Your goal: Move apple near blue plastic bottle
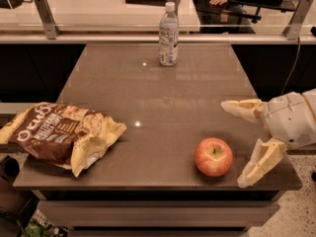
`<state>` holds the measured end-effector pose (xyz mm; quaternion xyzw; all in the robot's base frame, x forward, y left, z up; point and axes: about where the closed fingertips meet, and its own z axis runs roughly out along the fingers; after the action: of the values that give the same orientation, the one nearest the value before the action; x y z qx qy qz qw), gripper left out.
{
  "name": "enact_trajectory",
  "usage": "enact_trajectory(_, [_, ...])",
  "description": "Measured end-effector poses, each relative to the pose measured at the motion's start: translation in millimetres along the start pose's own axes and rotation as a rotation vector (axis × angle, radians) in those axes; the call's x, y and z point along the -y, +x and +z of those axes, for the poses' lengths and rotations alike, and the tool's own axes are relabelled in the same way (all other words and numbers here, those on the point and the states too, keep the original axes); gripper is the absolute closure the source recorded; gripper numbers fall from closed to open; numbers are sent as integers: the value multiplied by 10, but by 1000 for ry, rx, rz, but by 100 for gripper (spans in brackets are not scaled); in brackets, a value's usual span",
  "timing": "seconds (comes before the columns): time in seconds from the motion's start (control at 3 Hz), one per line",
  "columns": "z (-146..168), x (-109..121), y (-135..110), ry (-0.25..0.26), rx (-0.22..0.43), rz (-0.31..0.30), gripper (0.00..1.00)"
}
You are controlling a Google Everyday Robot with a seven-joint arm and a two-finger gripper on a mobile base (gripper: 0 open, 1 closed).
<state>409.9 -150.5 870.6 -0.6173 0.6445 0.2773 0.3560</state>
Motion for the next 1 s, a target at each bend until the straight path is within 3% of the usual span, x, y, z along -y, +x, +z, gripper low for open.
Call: enact_trajectory(1.0, [246, -154, 26, -43, 62, 8, 0])
